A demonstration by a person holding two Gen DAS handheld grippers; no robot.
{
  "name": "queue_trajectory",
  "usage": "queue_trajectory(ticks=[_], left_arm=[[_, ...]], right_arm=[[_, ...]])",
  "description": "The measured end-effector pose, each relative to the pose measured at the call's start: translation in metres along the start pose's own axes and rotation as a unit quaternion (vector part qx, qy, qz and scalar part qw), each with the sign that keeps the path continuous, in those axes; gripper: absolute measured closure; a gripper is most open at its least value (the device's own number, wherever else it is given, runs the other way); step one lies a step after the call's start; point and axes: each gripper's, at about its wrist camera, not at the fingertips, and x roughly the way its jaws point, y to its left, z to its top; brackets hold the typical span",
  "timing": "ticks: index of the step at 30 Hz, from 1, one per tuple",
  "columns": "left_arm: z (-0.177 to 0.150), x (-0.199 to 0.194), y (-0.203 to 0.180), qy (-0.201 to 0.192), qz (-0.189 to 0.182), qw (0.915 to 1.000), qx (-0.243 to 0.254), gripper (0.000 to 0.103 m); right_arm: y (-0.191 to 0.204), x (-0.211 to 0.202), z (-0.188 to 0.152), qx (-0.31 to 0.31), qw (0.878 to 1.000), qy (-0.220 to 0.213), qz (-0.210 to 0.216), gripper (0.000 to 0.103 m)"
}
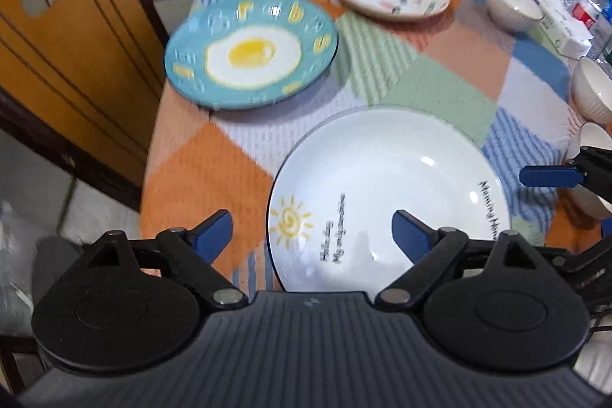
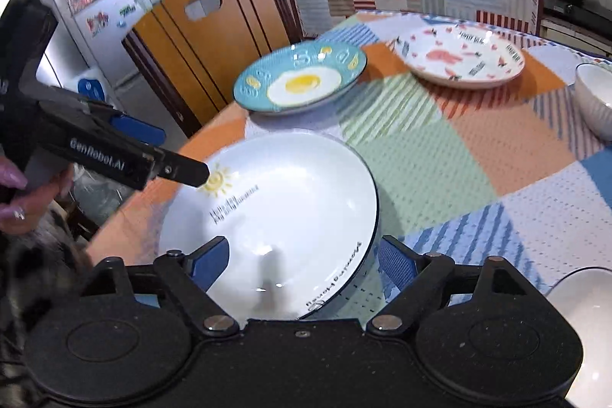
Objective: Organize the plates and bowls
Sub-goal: 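Grasp the rim of the white sunshine plate with both grippers, then lift the white sunshine plate with both grippers and carry it toward the bunny plate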
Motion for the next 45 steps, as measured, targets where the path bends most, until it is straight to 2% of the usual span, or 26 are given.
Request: queue_trajectory(ticks=[3,7,9,12,14,15,18,21,23,25,28,32,35,36,40,45], left_arm=[[-0.012,0.015,0.01,0.019,-0.022,0.9989,-0.036,0.015],[-0.021,0.027,0.007,0.05,-0.015,0.9978,-0.042,0.028],[-0.021,0.031,0.007,0.057,-0.014,0.997,-0.05,0.036],[-0.022,0.038,0.011,0.074,-0.013,0.9948,-0.069,0.064],[-0.023,0.04,0.016,0.075,-0.015,0.9936,-0.083,0.07],[-0.024,0.039,0.018,0.074,-0.016,0.9931,-0.089,0.071],[-0.026,0.038,0.021,0.071,-0.021,0.9923,-0.099,0.073],[-0.025,0.039,0.023,0.072,-0.026,0.9913,-0.107,0.072],[-0.024,0.041,0.026,0.075,-0.035,0.9893,-0.12,0.072],[-0.023,0.04,0.026,0.077,-0.049,0.9891,-0.115,0.067],[-0.024,0.039,0.023,0.077,-0.057,0.9896,-0.107,0.067],[-0.021,0.028,0.017,0.051,-0.054,0.9932,-0.09,0.067],[-0.017,0.016,0.018,0.028,-0.066,0.9927,-0.097,0.068],[-0.015,0.013,0.019,0.037,-0.086,0.9894,-0.112,0.068],[0.002,-0.005,0.009,0.007,-0.089,0.9913,-0.097,0.068],[0.029,-0.015,-0.001,-0.007,-0.131,0.9846,-0.116,0.068]], right_arm=[[0.0,0.007,-0.007,-0.018,0.999,0.003,-0.042,0.02],[-0.005,0.014,-0.014,-0.002,0.999,0.009,-0.04,0.024],[-0.007,0.02,-0.017,0.0,0.999,0.015,-0.041,0.035],[-0.012,0.025,-0.02,0.037,0.999,0.022,-0.018,0.055],[-0.017,0.03,-0.021,0.057,0.998,0.024,-0.005,0.066],[-0.019,0.031,-0.024,0.061,0.998,0.018,-0.01,0.074],[-0.033,0.029,-0.03,0.096,0.995,-0.003,0.008,0.08],[-0.036,0.031,-0.031,0.103,0.994,-0.016,0.018,0.081],[-0.034,0.031,-0.029,0.096,0.995,-0.011,0.017,0.081],[-0.035,0.032,-0.026,0.094,0.995,0.0,0.02,0.081],[-0.037,0.028,-0.022,0.089,0.996,0.006,0.023,0.081],[-0.041,0.023,-0.016,0.104,0.994,0.022,0.024,0.082],[-0.044,0.017,-0.011,0.107,0.993,0.026,0.029,0.081],[-0.044,0.014,-0.008,0.104,0.994,0.025,0.031,0.081],[-0.054,-0.001,0.007,0.105,0.994,0.017,0.038,0.081],[-0.076,-0.023,0.034,0.088,0.996,0.005,0.031,0.082]])
